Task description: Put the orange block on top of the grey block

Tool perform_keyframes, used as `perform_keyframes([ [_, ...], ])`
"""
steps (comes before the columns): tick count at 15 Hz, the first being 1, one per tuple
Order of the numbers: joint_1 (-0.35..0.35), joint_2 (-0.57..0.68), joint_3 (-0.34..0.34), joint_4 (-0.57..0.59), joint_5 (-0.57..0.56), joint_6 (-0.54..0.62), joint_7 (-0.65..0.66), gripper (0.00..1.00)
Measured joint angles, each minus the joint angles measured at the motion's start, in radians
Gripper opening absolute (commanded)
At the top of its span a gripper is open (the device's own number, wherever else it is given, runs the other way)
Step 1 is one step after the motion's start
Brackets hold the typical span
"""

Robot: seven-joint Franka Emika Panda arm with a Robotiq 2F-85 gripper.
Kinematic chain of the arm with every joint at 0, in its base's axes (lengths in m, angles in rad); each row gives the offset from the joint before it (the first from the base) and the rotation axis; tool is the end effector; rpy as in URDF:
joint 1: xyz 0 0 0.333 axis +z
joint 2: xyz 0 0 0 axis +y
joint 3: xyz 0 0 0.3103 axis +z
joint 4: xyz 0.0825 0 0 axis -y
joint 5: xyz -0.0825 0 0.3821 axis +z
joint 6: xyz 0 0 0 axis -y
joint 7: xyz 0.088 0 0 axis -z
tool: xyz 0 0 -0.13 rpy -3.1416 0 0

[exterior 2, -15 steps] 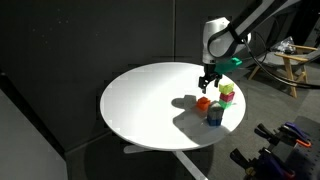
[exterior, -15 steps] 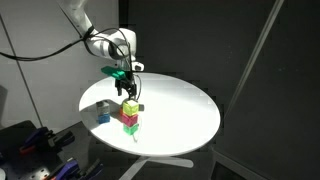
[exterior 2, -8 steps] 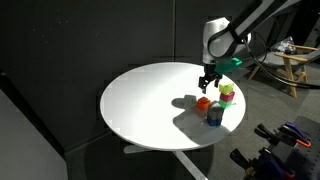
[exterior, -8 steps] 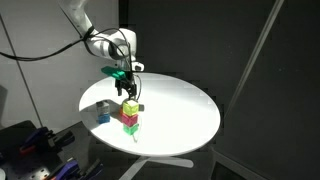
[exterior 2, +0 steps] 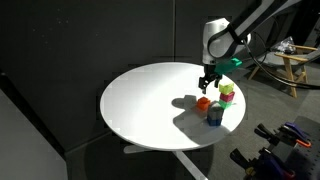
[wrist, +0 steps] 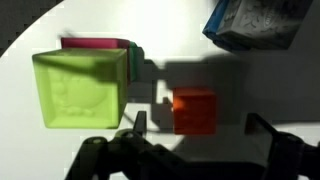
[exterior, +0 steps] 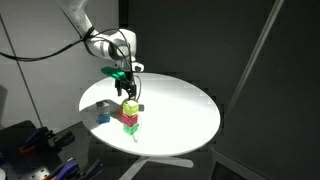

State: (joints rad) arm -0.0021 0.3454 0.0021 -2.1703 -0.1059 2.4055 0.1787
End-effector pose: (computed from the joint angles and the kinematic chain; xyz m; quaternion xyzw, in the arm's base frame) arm 0.5467 -0.0023 0.1969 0.9968 -0.0481 -0.0518 0.0377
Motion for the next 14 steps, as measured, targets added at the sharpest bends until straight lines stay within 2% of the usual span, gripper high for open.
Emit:
perform_keyframes([
  [7, 0.002, 0.024, 0.000, 0.006, 0.000, 0.019, -0.009, 1.00],
  [14, 0.002, 0.077, 0.000, 0.068, 0.000, 0.021, -0.011, 1.00],
])
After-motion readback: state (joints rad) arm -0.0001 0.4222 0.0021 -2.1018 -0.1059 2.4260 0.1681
